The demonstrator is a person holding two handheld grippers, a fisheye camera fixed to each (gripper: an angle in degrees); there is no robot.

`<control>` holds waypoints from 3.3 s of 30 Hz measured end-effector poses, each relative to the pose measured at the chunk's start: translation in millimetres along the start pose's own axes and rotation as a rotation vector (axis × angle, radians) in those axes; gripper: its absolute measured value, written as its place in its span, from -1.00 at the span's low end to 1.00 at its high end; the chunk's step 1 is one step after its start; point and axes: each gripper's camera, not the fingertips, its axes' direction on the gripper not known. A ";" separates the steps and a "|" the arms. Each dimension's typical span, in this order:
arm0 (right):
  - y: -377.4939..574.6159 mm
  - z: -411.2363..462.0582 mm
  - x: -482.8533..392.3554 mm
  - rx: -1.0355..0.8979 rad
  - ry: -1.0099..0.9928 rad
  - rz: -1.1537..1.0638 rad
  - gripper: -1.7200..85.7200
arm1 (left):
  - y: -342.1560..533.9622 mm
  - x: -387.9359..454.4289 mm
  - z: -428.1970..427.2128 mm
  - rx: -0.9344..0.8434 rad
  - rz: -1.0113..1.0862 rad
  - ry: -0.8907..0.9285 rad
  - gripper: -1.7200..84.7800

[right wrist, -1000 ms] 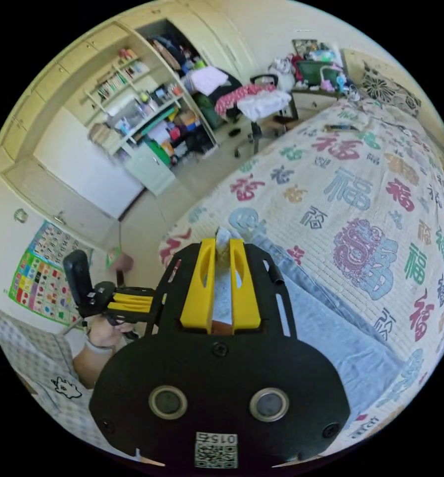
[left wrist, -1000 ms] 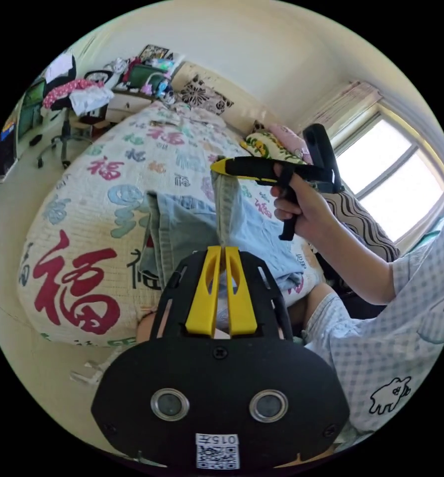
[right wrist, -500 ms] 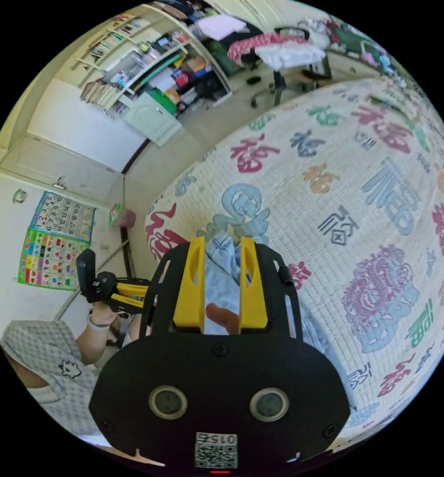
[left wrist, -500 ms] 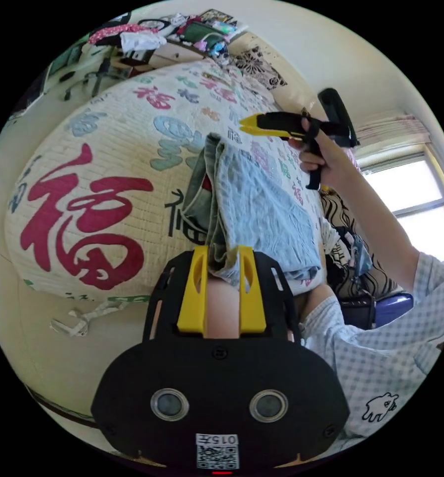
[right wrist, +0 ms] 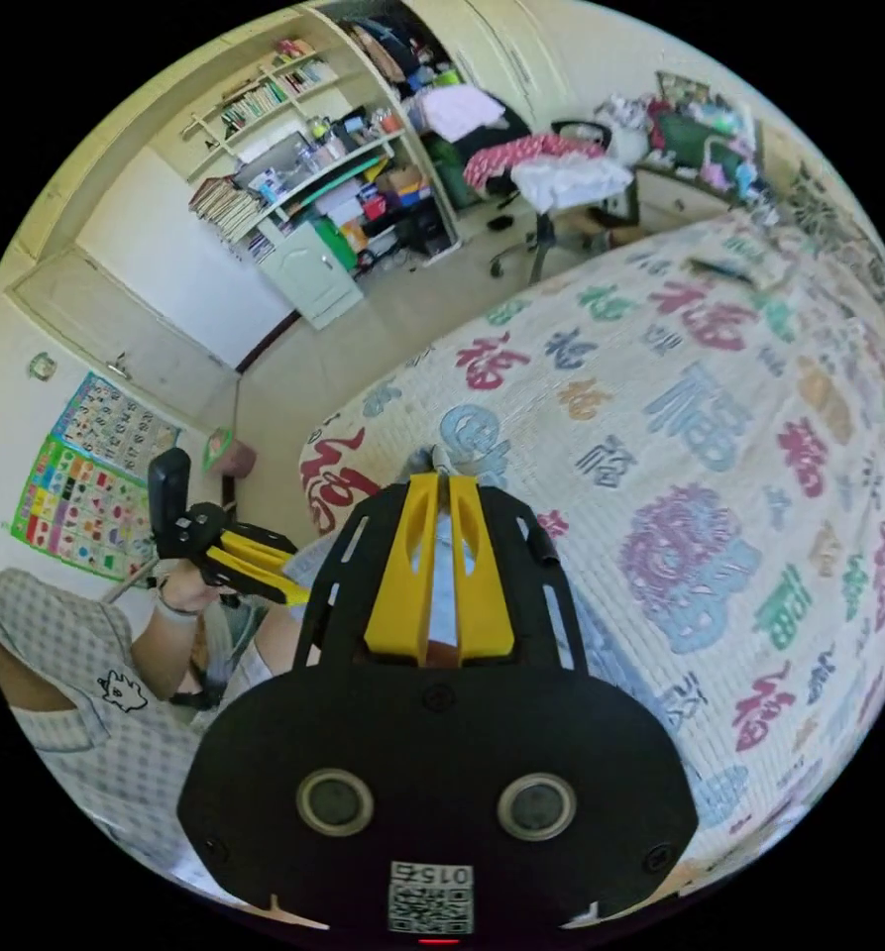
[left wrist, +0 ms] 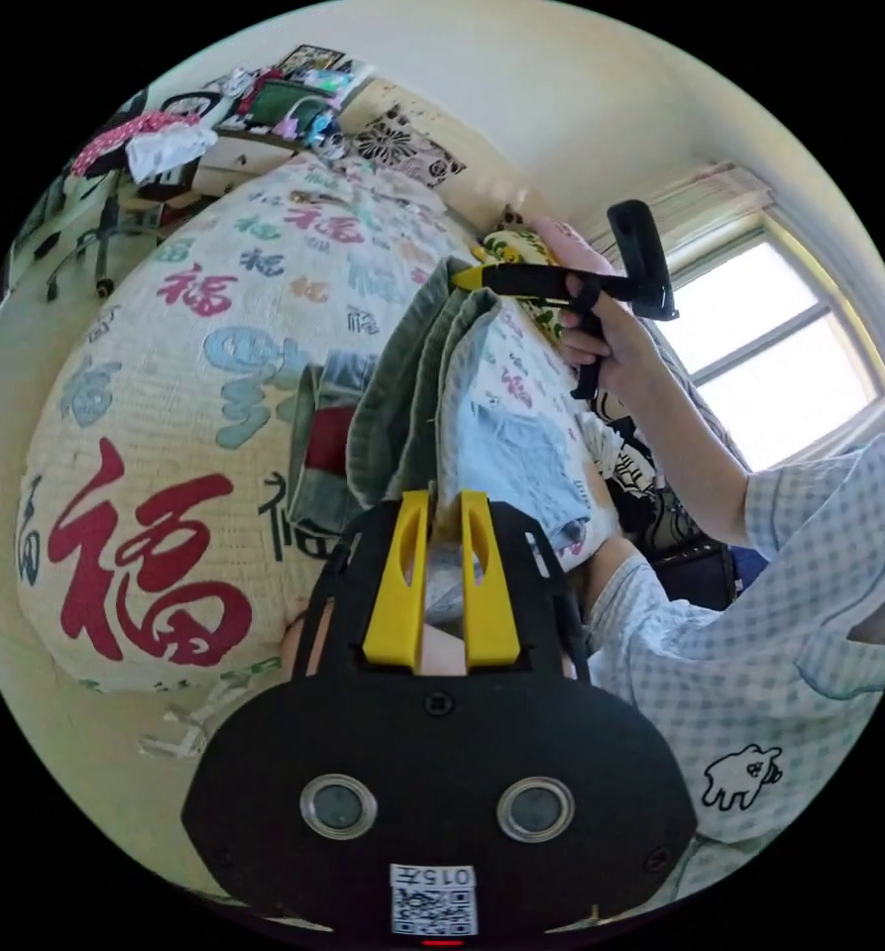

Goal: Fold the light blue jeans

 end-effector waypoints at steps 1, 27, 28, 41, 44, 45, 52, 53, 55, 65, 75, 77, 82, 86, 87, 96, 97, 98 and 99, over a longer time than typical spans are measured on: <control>2.0 -18.9 1.7 0.051 0.035 0.015 -0.92 | -7.1 9.2 -6.4 0.012 0.033 -0.029 -0.84; 149.1 -120.2 137.5 -0.013 -0.116 0.253 -0.80 | -45.7 4.3 30.9 -0.091 -0.046 -0.017 -0.89; 139.2 -123.3 131.1 -0.003 -0.162 0.225 -0.79 | -40.1 22.5 20.7 -0.033 -0.004 -0.003 -0.92; 192.7 -163.8 171.8 0.157 -0.488 0.620 -0.84 | 6.0 189.8 60.8 0.003 0.358 0.028 -0.96; 234.2 -206.5 190.4 0.126 -0.286 0.700 -0.84 | 11.8 173.4 40.1 0.074 0.286 0.042 -0.95; 242.9 -215.1 195.4 0.113 -0.242 0.724 -0.84 | 13.5 166.6 33.6 0.093 0.262 0.014 -0.94; 254.9 -282.8 200.7 -0.124 0.331 0.741 -0.72 | 22.7 33.5 28.1 0.031 -0.211 -0.223 -0.77; 242.1 -291.1 193.5 -0.098 0.410 0.727 -0.69 | 21.4 18.7 38.3 0.020 -0.255 -0.160 -0.78; 214.6 -295.4 177.9 -0.053 0.457 0.665 -0.67 | 18.2 10.4 50.2 0.036 -0.276 -0.145 -0.83; 21.0 -145.6 91.0 -0.181 0.007 0.039 -0.69 | 69.6 44.1 16.3 0.113 -0.226 -0.297 -0.97; -9.4 -84.7 62.9 -0.491 0.204 -0.042 -0.90 | 83.1 -1.3 51.5 0.026 -0.309 -0.256 -0.97; -5.8 -110.5 64.7 -0.445 0.213 0.010 -0.92 | 80.2 -4.7 60.9 0.014 -0.278 -0.268 -0.97; 1.2 -116.0 56.3 -0.470 0.225 0.023 -0.84 | 80.2 -34.9 87.9 -0.033 -0.340 -0.217 -0.95; 8.2 -159.1 47.2 -0.392 0.280 0.082 -0.73 | 90.0 -45.4 85.3 0.040 -0.358 -0.207 -0.87; 11.7 -167.0 47.8 -0.380 0.267 0.104 -0.73 | 90.6 -46.0 85.1 0.039 -0.359 -0.216 -0.86; 42.5 -213.4 24.2 -0.434 0.363 0.155 -0.70 | 31.6 13.8 136.5 0.090 -0.006 -0.286 -0.86; 51.7 -227.0 25.2 -0.408 0.391 0.193 -0.69 | 18.7 22.8 156.1 0.071 0.064 -0.227 -0.86; 63.4 -239.7 27.8 -0.385 0.415 0.220 -0.68 | 7.6 29.7 178.8 0.046 0.111 -0.177 -0.87; 69.1 -244.3 30.0 -0.381 0.420 0.228 -0.68 | 3.0 32.6 191.0 0.028 0.130 -0.152 -0.87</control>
